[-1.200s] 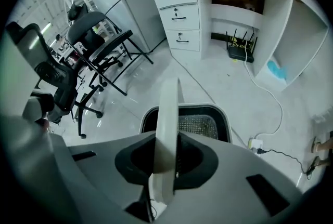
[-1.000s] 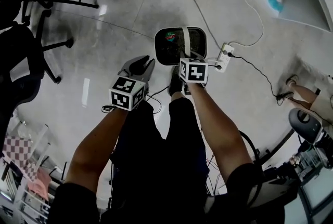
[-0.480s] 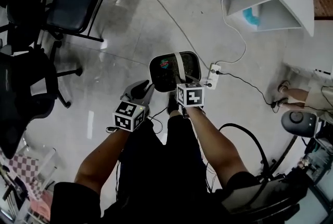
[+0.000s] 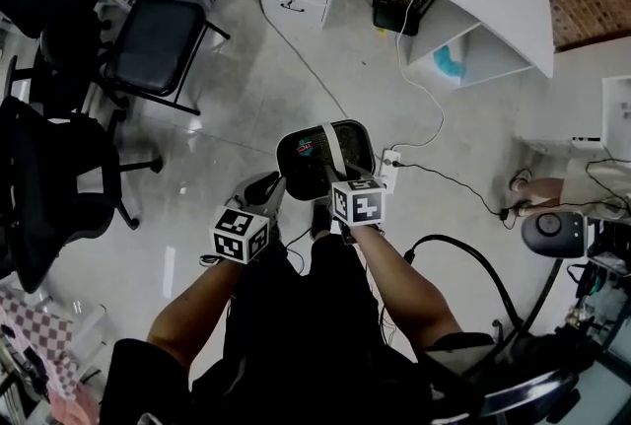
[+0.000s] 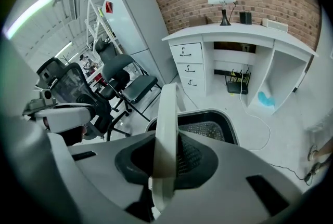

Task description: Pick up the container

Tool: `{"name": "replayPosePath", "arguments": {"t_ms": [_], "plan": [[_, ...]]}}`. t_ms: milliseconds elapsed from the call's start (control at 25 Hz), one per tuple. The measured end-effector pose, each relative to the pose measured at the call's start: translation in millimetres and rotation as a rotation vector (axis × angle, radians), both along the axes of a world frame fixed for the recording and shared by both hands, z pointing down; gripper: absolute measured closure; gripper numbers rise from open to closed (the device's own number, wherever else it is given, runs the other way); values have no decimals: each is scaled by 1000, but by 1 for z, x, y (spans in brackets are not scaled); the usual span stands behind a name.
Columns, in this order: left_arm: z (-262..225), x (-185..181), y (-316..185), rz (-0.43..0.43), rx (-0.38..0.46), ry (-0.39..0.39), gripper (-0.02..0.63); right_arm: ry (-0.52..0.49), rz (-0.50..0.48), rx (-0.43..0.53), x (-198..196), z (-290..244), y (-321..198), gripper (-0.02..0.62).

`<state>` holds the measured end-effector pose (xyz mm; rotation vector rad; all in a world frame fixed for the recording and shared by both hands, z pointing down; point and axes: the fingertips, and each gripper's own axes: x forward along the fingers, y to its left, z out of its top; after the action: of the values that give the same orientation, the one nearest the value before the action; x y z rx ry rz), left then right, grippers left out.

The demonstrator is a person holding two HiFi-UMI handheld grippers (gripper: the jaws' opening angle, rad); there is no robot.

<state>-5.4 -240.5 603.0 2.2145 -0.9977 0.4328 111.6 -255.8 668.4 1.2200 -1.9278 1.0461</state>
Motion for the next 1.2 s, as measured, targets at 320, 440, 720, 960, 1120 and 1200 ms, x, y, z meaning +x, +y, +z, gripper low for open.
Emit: {"name": "replayPosePath", "arguments": {"t_ms": [320, 440, 720, 960, 1120, 1200], "plan": [[-64, -4, 6, 0, 59, 62, 593, -38, 3, 69, -7, -80, 5, 545], [-95, -10, -2, -21, 105, 82, 594, -36, -10, 94, -7, -105, 7, 545], [-148, -24, -6, -33, 229, 2, 595, -69, -4, 179, -9, -157, 12, 545], [-184, -28, 3, -49, 272, 80, 595, -91, 30, 231, -5, -187, 8, 545], [-192, -32, -2, -63, 278, 95, 595, -99, 31, 267, -3, -204, 6, 545], [-202, -30, -7, -53, 302, 94, 595, -108, 40, 284, -1, -214, 3, 545]]}}
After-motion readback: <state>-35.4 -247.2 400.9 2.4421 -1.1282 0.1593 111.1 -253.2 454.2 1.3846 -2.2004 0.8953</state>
